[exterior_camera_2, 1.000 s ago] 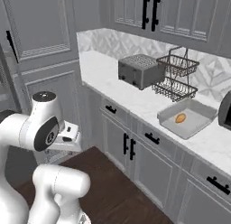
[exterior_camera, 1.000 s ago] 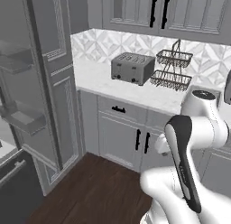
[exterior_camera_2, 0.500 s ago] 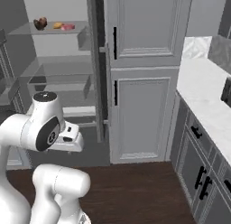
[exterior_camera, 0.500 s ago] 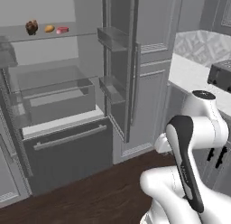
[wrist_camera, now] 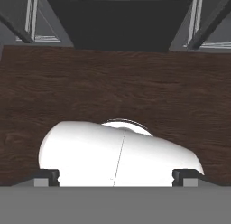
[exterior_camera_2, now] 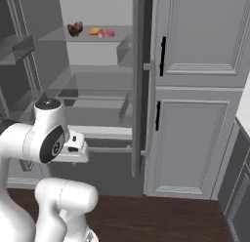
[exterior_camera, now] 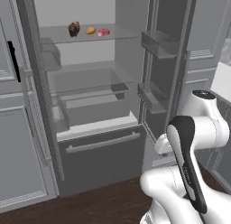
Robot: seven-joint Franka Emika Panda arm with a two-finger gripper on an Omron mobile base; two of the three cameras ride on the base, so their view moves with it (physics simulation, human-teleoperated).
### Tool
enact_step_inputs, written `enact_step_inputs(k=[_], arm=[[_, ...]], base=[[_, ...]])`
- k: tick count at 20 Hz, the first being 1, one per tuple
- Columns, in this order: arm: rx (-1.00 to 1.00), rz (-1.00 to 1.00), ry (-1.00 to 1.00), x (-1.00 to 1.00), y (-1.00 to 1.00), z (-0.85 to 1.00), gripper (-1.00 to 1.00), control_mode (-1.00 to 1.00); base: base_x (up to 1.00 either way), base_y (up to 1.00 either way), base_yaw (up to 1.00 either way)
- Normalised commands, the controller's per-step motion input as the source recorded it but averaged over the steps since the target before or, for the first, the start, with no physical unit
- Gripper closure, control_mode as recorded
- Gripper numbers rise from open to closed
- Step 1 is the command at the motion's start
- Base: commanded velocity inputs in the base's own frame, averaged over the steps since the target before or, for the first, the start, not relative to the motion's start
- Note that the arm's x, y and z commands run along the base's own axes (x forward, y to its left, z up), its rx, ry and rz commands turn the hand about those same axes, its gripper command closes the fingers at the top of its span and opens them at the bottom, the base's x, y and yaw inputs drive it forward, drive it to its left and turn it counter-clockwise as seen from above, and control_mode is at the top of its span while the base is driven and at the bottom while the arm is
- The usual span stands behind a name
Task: Place one potato and one steak in each tupperware on the nearby counter, to pack two identical lunches.
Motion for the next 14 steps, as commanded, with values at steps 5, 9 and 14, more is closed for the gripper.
enact_step_inputs(k=[5, 9, 14], arm=[[0.00, 0.00, 0.00, 0.00, 0.00, 0.00, -1.00, 1.00], [0.00, 0.00, 0.00, 0.00, 0.00, 0.00, -1.00, 1.00], [0.00, 0.00, 0.00, 0.00, 0.00, 0.00, -1.00, 1.00]], base=[[0.67, 0.16, 0.00], [0.20, 0.38, 0.07], [0.68, 0.17, 0.06]])
